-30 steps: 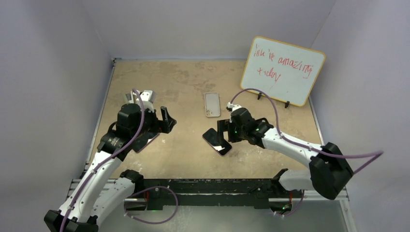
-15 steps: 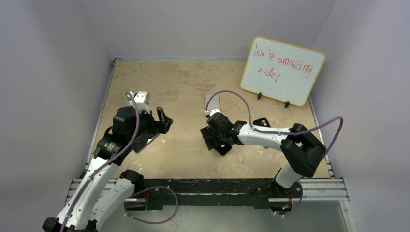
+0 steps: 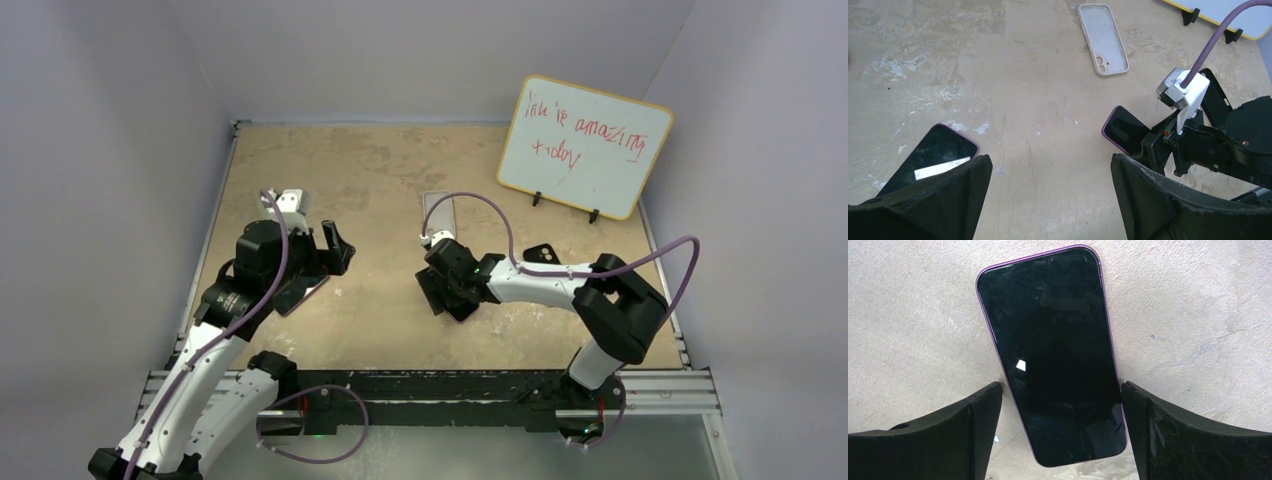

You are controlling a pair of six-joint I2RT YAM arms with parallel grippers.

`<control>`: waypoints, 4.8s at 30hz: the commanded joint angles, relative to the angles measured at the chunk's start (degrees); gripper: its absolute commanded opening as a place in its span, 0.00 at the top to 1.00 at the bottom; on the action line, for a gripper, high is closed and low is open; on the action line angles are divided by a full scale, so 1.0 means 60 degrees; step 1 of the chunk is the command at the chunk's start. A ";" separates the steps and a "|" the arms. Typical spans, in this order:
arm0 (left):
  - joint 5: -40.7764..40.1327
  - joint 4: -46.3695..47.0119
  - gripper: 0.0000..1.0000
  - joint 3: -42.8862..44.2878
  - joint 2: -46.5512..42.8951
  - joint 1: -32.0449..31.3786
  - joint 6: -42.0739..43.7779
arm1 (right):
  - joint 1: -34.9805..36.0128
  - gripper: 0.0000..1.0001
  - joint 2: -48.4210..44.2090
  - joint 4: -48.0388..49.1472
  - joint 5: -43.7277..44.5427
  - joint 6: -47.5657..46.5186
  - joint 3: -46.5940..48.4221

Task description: Put the phone into the phone case

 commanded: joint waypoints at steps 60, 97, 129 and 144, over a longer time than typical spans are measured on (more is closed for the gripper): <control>-0.0831 0.3560 0.93 0.5150 1.2600 -0.2066 -0.1356 | -0.0065 0.57 -0.5993 -0.2790 0.2620 0.4401 -0.1474; -0.0199 0.5066 0.72 -0.1430 0.5747 -0.3896 -0.5105 | -0.0054 0.60 -0.5229 -0.0476 0.0818 0.5708 -0.1159; -0.4540 -0.0930 0.12 0.0557 0.0477 -0.3023 -0.2623 | 0.0836 0.58 -0.0651 0.1913 0.1003 0.7237 0.0525; -0.3409 -0.0413 0.26 -0.0103 0.0577 -0.3016 -0.3265 | 0.0911 0.35 -0.0072 0.2480 0.1263 0.6992 0.0027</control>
